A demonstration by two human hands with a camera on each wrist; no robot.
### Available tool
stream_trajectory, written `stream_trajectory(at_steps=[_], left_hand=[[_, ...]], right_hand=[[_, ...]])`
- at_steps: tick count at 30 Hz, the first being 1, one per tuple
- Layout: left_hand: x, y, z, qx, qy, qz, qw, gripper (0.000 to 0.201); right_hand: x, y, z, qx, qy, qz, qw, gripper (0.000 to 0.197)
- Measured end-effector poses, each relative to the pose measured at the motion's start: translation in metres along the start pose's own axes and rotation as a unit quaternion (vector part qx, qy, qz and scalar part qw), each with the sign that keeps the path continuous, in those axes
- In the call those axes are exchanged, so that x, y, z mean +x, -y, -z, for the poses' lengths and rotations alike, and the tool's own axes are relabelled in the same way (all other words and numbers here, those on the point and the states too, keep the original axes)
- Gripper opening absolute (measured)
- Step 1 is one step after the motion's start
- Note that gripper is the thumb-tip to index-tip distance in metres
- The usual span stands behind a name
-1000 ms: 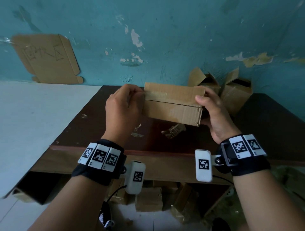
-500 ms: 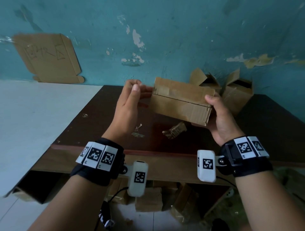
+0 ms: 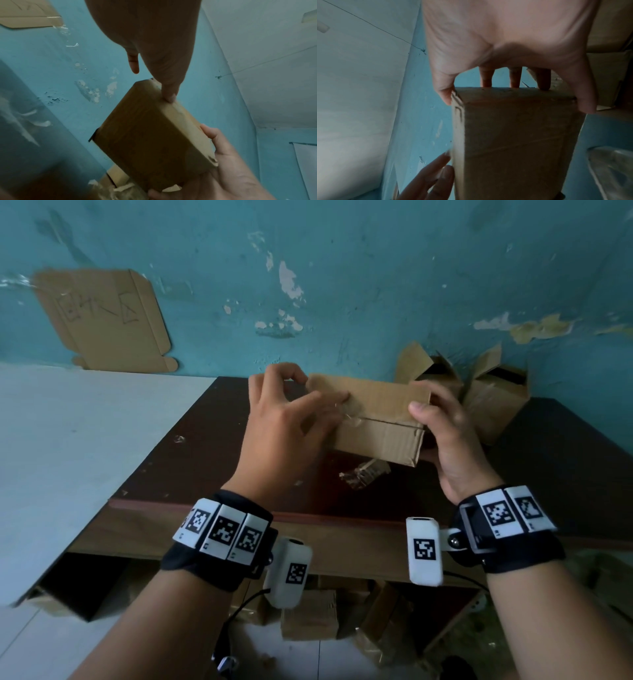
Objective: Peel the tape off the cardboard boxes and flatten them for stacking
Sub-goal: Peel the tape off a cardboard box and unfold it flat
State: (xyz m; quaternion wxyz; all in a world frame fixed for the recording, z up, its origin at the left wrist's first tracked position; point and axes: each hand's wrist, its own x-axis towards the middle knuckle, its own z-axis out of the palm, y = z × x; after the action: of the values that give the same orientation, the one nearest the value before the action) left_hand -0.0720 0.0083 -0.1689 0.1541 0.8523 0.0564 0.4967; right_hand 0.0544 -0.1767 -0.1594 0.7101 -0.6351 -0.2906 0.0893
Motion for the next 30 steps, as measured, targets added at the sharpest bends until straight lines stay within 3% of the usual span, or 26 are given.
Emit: stream_trajectory(at_steps=[2, 5, 9, 12, 15, 24, 30], left_hand=[[0.001, 0.002, -0.003, -0.007, -0.031, -0.011, 0.999, 0.011], [0.001, 0.002, -0.005, -0.06, 0.003, 0.009, 0.998, 0.004], [0.004, 0.003, -0.002, -0.159, 0.011, 0.039, 0.986, 0.021], [0.007, -0.002, 0.003, -0.303, -0.011, 0.145, 0.942, 0.018], [0.012, -0.001, 0.009, -0.364, -0.036, 0.209, 0.907, 0.019], [0.013, 0.006, 0.013, -0.399, -0.081, 0.28, 0.869, 0.018], [0.017, 0.004, 0.013, -0.477, -0.122, 0.341, 0.801, 0.019]], right_hand=[[-0.002, 0.001, -0.002, -0.014, 0.011, 0.011, 1.0, 0.047], [-0.003, 0.0, -0.003, -0.019, 0.022, 0.01, 1.0, 0.047], [0.0, 0.0, 0.002, 0.005, 0.016, -0.001, 1.0, 0.051], [0.003, 0.001, 0.009, 0.031, 0.008, -0.014, 0.999, 0.04], [0.003, 0.002, 0.015, 0.053, 0.015, -0.023, 0.998, 0.026], [-0.002, 0.007, 0.011, 0.061, 0.047, -0.034, 0.996, 0.02], [-0.003, 0.008, 0.012, 0.077, 0.057, -0.034, 0.995, 0.021]])
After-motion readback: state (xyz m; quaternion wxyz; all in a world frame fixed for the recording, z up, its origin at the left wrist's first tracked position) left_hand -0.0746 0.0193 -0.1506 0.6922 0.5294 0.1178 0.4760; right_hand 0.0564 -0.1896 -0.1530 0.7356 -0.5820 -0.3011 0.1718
